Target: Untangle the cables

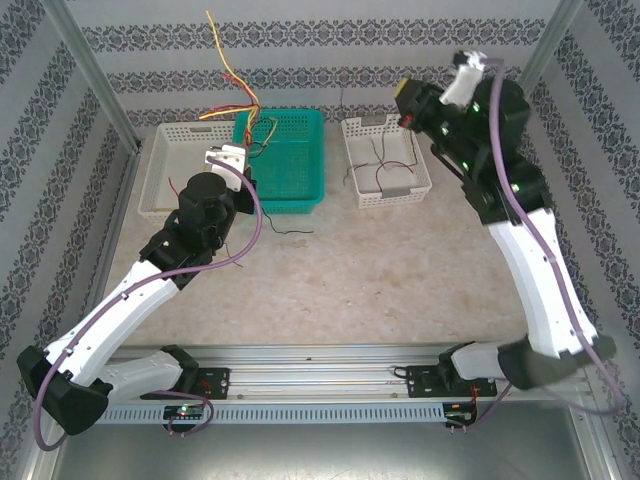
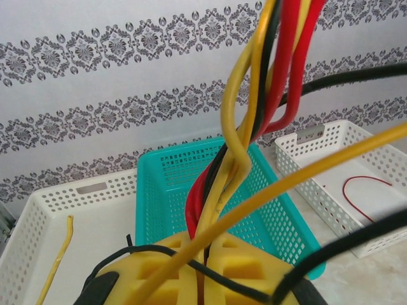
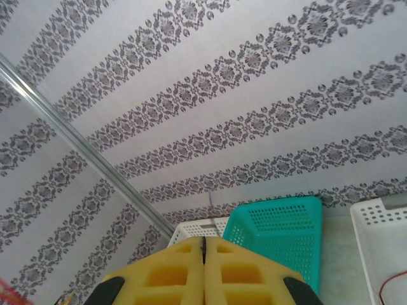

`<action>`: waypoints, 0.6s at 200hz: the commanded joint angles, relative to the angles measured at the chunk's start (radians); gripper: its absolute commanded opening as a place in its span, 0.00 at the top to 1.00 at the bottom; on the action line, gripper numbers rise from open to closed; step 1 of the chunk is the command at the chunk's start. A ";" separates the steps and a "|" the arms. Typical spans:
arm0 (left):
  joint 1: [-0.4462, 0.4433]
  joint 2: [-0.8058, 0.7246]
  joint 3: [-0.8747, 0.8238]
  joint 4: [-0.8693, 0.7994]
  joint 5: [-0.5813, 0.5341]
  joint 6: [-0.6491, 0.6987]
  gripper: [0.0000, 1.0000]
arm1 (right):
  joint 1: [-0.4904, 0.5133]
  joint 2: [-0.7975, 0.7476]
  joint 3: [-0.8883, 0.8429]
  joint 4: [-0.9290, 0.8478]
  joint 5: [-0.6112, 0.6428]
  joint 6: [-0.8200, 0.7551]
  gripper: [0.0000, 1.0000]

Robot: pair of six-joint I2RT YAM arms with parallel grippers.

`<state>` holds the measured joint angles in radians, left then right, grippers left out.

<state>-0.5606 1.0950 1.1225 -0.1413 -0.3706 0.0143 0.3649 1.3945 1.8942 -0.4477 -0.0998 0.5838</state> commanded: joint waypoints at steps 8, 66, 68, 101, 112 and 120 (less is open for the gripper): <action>0.013 -0.029 -0.012 0.055 0.023 -0.016 1.00 | 0.019 0.205 0.235 -0.060 -0.048 -0.048 1.00; 0.013 -0.029 -0.024 0.072 0.024 -0.009 1.00 | 0.040 0.694 0.941 -0.301 -0.162 -0.041 1.00; 0.013 -0.029 -0.026 0.072 0.025 -0.008 1.00 | 0.040 0.702 0.950 -0.301 -0.164 -0.039 1.00; 0.013 -0.029 -0.027 0.076 0.023 -0.004 1.00 | 0.044 0.736 0.911 -0.206 -0.198 0.005 1.00; 0.013 -0.028 -0.027 0.078 0.023 -0.003 1.00 | 0.048 0.754 0.907 -0.187 -0.220 0.012 1.00; 0.012 -0.029 -0.027 0.078 0.023 -0.004 1.00 | 0.051 0.769 0.908 -0.167 -0.252 0.021 1.00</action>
<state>-0.5606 1.0866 1.1023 -0.1207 -0.3477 0.0139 0.3977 2.1391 2.7869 -0.6842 -0.2661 0.5709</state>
